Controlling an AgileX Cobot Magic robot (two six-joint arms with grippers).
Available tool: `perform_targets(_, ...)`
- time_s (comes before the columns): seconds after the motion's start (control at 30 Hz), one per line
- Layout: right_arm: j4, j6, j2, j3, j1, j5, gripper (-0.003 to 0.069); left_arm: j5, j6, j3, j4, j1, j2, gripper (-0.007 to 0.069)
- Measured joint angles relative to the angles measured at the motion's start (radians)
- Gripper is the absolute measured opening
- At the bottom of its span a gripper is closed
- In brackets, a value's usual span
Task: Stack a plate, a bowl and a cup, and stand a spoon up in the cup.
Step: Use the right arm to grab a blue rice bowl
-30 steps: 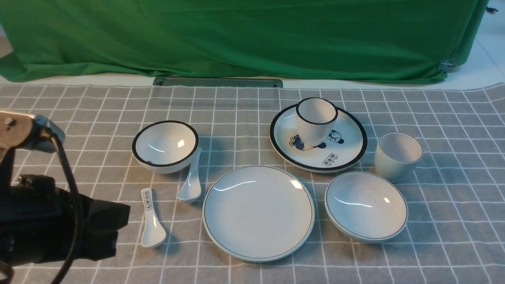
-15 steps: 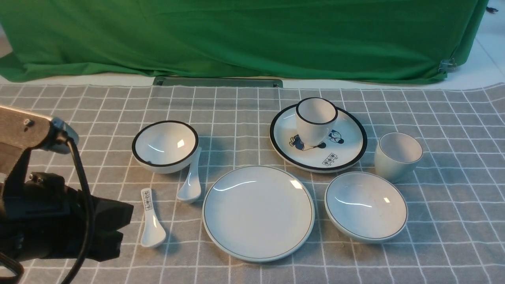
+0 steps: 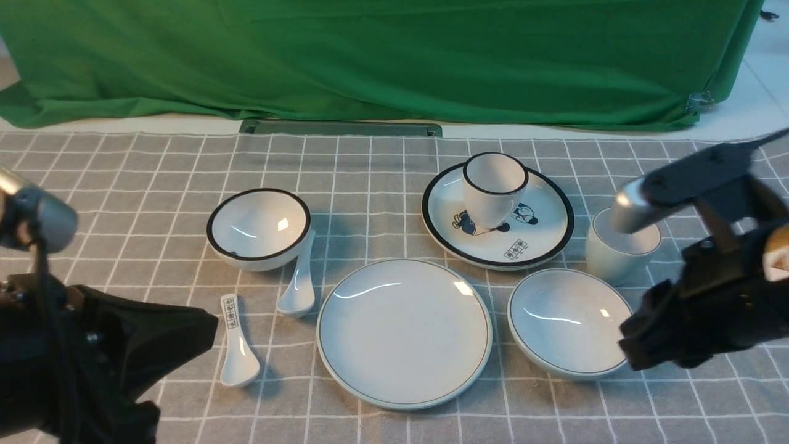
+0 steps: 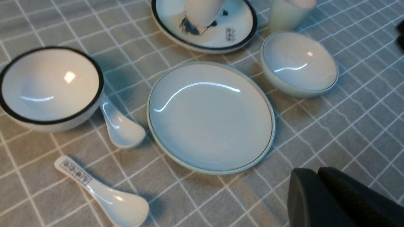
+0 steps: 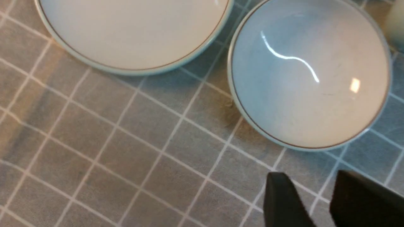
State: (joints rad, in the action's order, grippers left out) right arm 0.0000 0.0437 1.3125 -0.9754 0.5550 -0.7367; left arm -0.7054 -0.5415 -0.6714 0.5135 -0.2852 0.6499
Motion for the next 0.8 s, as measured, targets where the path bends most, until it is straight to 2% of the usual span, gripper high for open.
perform_targets(0.07, 0.000, 0.020, 0.099, -0.034, 0.002, -0.001, 0.0349, -0.005, -0.006, 0.000, 0.004, 0.000, -0.049, 0.0017)
perform_targets(0.27, 0.000, 0.102, 0.293, -0.100, 0.002, 0.000, 0.0442, -0.010, -0.009, 0.000, 0.005, 0.000, -0.134, 0.0017)
perform_targets(0.67, 0.000, 0.159, 0.506, -0.157, 0.002, 0.117, 0.0454, -0.063, -0.009, 0.000, 0.002, 0.000, -0.155, 0.0017)
perform_targets(0.8, 0.000, 0.180, 0.532, -0.157, 0.002, 0.136, 0.0430, -0.079, -0.009, 0.000, -0.001, 0.000, -0.155, 0.0017)
